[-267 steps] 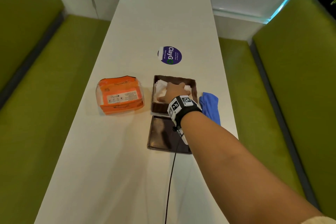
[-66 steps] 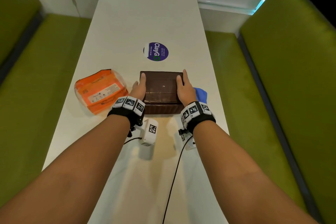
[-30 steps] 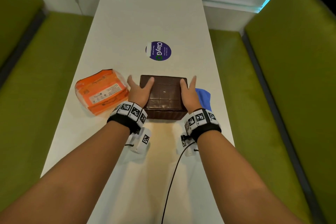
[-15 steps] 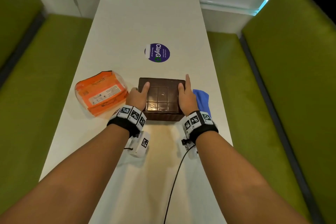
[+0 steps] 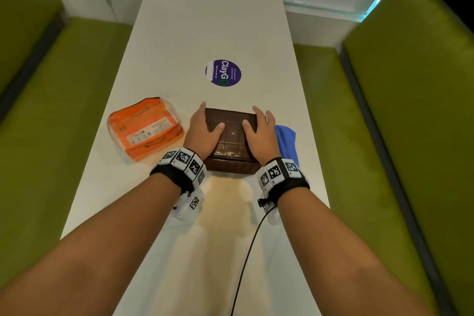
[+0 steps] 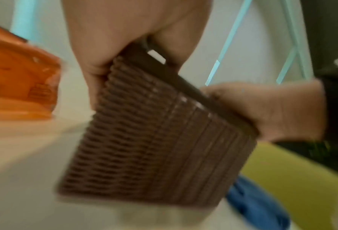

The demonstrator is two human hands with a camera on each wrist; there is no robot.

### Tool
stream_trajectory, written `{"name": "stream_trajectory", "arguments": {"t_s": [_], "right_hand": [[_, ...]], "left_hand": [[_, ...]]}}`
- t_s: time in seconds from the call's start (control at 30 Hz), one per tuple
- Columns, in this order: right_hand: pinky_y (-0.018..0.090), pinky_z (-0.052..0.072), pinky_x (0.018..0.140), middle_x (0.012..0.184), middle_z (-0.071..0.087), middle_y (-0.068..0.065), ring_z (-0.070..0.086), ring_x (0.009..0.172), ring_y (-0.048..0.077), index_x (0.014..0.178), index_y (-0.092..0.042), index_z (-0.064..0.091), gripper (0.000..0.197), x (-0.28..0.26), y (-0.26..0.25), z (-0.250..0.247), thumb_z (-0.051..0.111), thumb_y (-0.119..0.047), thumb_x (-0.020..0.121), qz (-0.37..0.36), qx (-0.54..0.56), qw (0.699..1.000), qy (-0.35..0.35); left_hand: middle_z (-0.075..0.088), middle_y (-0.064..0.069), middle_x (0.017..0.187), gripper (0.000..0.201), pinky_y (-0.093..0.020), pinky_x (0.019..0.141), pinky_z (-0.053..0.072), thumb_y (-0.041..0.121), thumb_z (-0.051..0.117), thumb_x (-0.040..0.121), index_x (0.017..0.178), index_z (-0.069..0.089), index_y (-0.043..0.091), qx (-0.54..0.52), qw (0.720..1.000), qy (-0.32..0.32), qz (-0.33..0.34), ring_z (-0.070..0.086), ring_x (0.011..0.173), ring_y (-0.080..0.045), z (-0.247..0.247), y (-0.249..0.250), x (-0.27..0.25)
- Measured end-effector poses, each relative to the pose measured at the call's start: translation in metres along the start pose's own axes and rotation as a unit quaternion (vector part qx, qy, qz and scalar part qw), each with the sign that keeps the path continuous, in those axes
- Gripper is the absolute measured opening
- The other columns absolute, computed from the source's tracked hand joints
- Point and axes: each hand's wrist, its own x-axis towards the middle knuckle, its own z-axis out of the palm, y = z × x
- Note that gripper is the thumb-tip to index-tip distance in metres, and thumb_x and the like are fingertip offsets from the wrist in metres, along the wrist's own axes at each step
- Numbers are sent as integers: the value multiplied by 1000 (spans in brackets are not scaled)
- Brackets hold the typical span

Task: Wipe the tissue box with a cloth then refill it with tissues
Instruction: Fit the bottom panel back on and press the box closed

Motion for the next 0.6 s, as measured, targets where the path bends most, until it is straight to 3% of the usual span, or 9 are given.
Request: {"name": "stream_trajectory", "arguments": {"t_s": [0.07, 0.13, 0.2, 0.27, 0.33, 0.4, 0.47, 0.53, 0.6], "right_hand": [[43, 26, 116, 157, 21, 11, 27, 142, 30, 150, -32, 14, 58, 0, -1, -6, 35, -45, 98, 49, 60, 997, -3], [45, 26, 117, 152, 35, 11, 32, 140, 31, 150, -31, 12, 57, -2, -4, -8, 31, -46, 99, 83, 98, 991, -26], [46, 33, 112, 141, 47, 11, 42, 132, 32, 147, -29, 22, 51, -4, -7, -8, 32, -43, 99, 79, 116, 990, -24], [43, 44, 102, 122, 56, 13, 53, 111, 29, 139, -24, 36, 40, -3, -8, -9, 34, -34, 100, 66, 120, 991, -9], [38, 48, 91, 116, 59, 16, 53, 95, 24, 130, -20, 43, 32, 0, -8, -11, 34, -26, 100, 63, 117, 991, 0], [34, 46, 85, 115, 60, 16, 53, 91, 24, 128, -18, 45, 31, 2, -8, -11, 32, -24, 101, 61, 103, 993, 4], [33, 45, 87, 118, 60, 16, 55, 97, 27, 131, -19, 45, 33, 2, -8, -10, 30, -24, 101, 58, 86, 995, -3], [38, 40, 101, 137, 48, 16, 49, 119, 31, 140, -23, 37, 40, 5, -8, -8, 29, -27, 101, 50, 53, 997, -13], [54, 21, 116, 157, 19, 14, 20, 143, 35, 148, -28, 21, 49, 8, -10, -4, 27, -35, 101, 23, -47, 999, 6]], "left_hand": [[25, -16, 155, 72, -36, 116, 23, 44, 44, 96, 149, 18, 4, -93, 985, 21, -145, 28, 142, -30, -9, 9, 1], [37, -20, 149, 75, -36, 115, 27, 55, 28, 97, 142, 34, -4, -66, 969, -45, -235, 37, 136, -33, -17, 18, 0], [43, -21, 144, 75, -34, 109, 30, 55, 21, 99, 136, 42, -7, 1, 964, -83, -251, 41, 133, -34, -21, 23, -3], [51, -22, 136, 74, -34, 103, 36, 54, 26, 98, 130, 47, -9, 41, 968, -93, -231, 48, 126, -34, -24, 20, -1], [57, -21, 129, 72, -35, 99, 39, 55, 33, 97, 125, 52, -8, 60, 969, -89, -221, 53, 120, -35, -25, 13, 0], [58, -23, 127, 71, -34, 96, 40, 54, 32, 97, 123, 53, -8, 83, 969, -95, -212, 54, 118, -36, -26, 11, 1], [56, -25, 128, 69, -34, 95, 40, 51, 29, 99, 123, 53, -9, 105, 969, -100, -201, 53, 119, -36, -27, 15, -2], [50, -25, 135, 64, -35, 99, 39, 46, 33, 100, 132, 44, -8, 100, 973, -82, -189, 48, 125, -37, -25, 20, -2], [27, -23, 153, 67, -45, 112, 26, 45, 33, 100, 149, 16, 2, 140, 976, -50, -158, 28, 140, -39, -20, 25, -3]]}}
